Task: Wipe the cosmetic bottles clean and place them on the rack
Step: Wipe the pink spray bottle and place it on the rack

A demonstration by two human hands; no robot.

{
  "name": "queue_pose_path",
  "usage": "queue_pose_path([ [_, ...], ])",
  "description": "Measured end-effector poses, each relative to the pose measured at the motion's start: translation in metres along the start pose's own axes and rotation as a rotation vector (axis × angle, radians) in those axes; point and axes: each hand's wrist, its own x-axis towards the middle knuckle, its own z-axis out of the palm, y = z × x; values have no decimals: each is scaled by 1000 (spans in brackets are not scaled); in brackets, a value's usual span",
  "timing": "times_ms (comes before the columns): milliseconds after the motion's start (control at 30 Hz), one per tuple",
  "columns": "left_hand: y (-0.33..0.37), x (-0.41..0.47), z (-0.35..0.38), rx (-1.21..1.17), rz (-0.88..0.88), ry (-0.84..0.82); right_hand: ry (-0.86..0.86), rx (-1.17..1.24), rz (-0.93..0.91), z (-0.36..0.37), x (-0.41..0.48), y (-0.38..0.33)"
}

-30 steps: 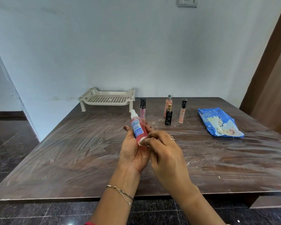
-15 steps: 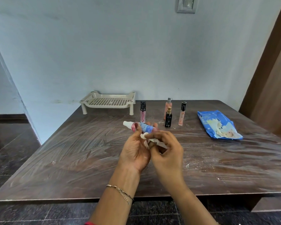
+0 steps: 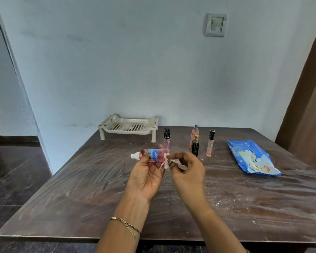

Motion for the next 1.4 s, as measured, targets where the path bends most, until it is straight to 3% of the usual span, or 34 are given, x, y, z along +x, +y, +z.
queue_pose_path([
  [67,11,1,8,48,22,-9,-38,113,162,0,19,0],
  [200,28,15,28,224,60,14,-65,580,514,6,61,1],
  [267,38,30,34,288,100,51,-47,660,592,14,77,2],
  [433,61,82,32,515,259,172,-67,621,613,36,101,6],
  [667,93,150,23,1137,497,353,-118,587,606,58,120,16],
  [1000,120,231,18,1284,475,342,-175,623,649,66,144,42],
  [1400,105,259,8,1634,469,382,-239,617,646,65,153,61],
])
